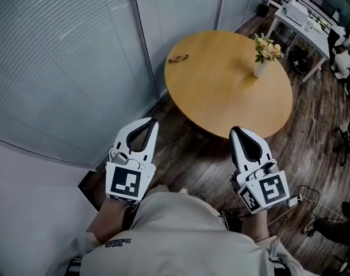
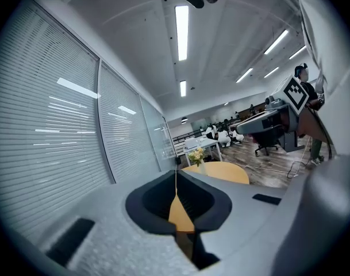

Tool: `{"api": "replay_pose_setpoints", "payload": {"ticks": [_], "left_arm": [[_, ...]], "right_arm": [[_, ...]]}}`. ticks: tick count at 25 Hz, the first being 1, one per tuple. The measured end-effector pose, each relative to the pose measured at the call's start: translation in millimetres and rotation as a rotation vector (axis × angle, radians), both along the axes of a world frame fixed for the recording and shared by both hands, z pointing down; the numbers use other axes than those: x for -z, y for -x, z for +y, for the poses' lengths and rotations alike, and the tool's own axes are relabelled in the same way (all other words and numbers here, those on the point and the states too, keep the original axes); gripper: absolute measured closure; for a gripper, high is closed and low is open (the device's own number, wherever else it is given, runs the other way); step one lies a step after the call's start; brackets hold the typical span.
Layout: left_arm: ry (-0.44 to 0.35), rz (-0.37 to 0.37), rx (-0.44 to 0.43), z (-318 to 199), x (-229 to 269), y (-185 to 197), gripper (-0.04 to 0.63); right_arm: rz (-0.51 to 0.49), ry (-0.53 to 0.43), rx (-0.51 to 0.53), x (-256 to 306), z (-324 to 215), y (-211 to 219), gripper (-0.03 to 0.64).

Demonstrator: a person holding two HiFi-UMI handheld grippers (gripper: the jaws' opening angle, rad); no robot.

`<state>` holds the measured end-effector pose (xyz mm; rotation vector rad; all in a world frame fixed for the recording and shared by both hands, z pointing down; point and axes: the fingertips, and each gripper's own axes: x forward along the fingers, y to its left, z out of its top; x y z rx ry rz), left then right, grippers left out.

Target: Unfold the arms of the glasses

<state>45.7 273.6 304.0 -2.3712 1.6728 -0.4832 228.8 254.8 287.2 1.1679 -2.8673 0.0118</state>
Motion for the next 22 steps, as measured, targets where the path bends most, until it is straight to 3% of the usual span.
{"api": "replay_pose_setpoints", "payload": {"ticks": [22], "left_arm": [[0.054,0.000,0.013,5.4,-14.6,-26.0,0.571]], "right_arm": [[-0.026,0.021,0.047,-14.3,2.2,-10.1,0.583]]}}
